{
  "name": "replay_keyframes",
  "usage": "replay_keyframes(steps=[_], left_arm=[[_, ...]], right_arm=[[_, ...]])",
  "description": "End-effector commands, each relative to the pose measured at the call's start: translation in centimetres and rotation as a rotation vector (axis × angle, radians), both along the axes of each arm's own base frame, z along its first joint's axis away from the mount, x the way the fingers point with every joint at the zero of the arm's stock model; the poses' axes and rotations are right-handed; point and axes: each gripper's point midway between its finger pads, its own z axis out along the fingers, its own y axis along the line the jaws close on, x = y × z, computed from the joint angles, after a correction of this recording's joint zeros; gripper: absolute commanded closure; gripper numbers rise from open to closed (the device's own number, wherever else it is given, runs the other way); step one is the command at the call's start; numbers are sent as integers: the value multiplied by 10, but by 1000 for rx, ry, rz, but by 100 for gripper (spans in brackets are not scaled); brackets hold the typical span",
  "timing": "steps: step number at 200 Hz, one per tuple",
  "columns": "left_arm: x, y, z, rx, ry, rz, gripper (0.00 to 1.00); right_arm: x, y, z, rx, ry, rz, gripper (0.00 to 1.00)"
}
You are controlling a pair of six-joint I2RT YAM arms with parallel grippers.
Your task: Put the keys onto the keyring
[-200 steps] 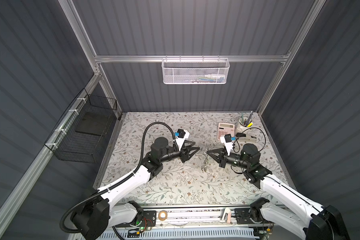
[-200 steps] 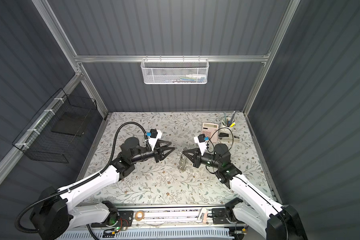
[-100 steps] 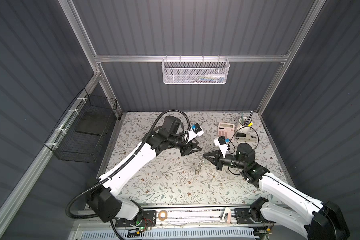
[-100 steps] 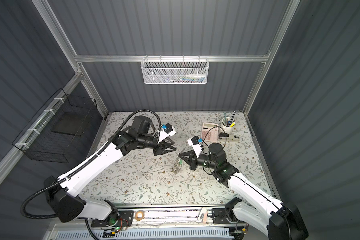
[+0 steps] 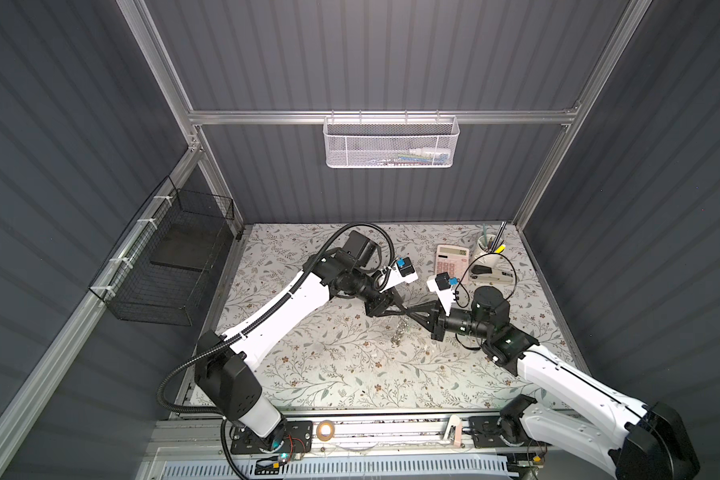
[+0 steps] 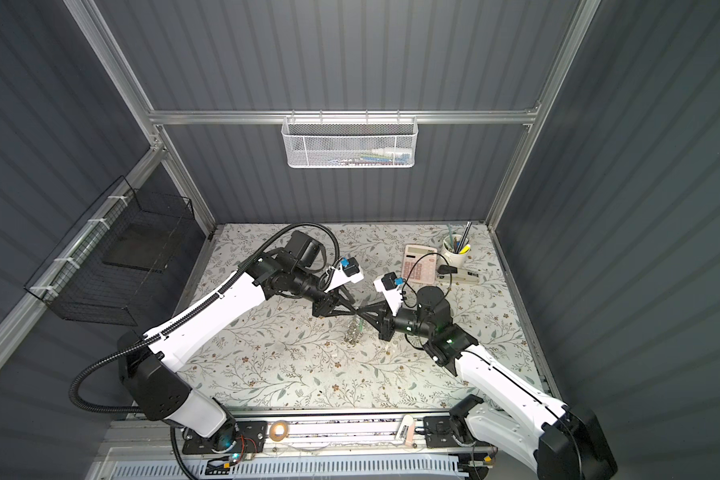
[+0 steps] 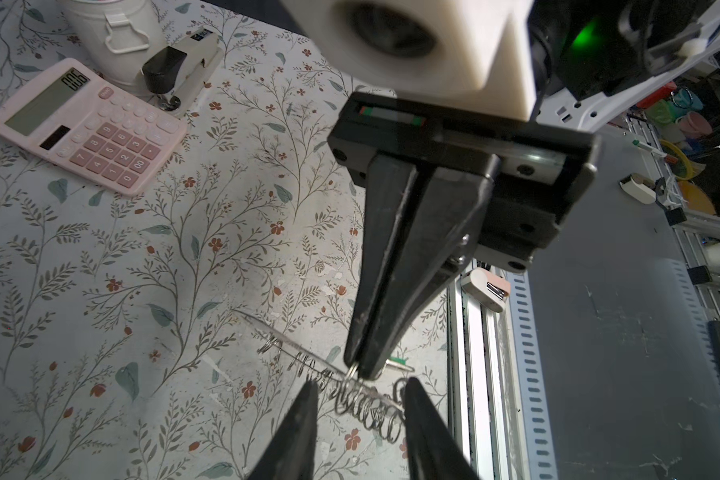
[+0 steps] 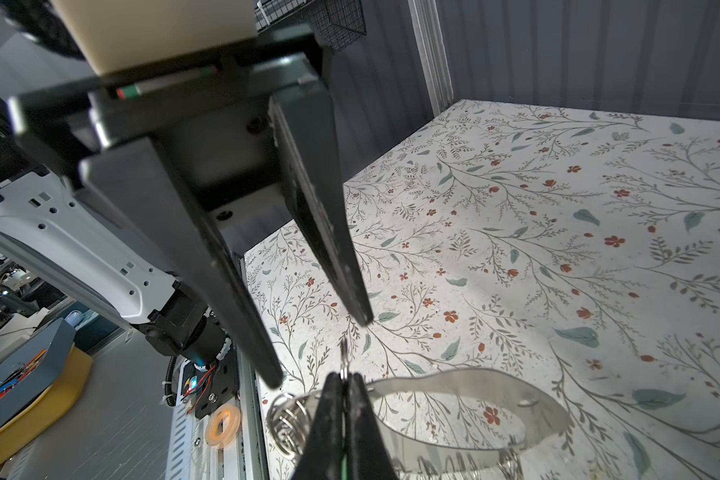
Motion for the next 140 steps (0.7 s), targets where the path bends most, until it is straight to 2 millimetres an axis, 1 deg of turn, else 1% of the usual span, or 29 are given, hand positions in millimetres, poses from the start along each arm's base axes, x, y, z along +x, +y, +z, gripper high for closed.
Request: replay_keyframes(steps=[1,19,30,65,101,140], left_arm=[[-6,-3,5,-4,14,-39,65],[-4,-3,3,3,12,-36,67],[-2,-4,3,6,8,-34,71],[-1,-3,1,20,5,-33,77],[-1,-2,-2,32,7,-34,85],[-1,-1,-5,42,11,-34,87]], right_arm=[[2,3,20,26,-58,6,100],[3,3,19,24,-58,2,100],[2,3,19,25,-57,4,100],[3,3,18,23,-54,5,100],[2,4,19,24,-56,7,100],[3,4,19,24,-56,5,100]])
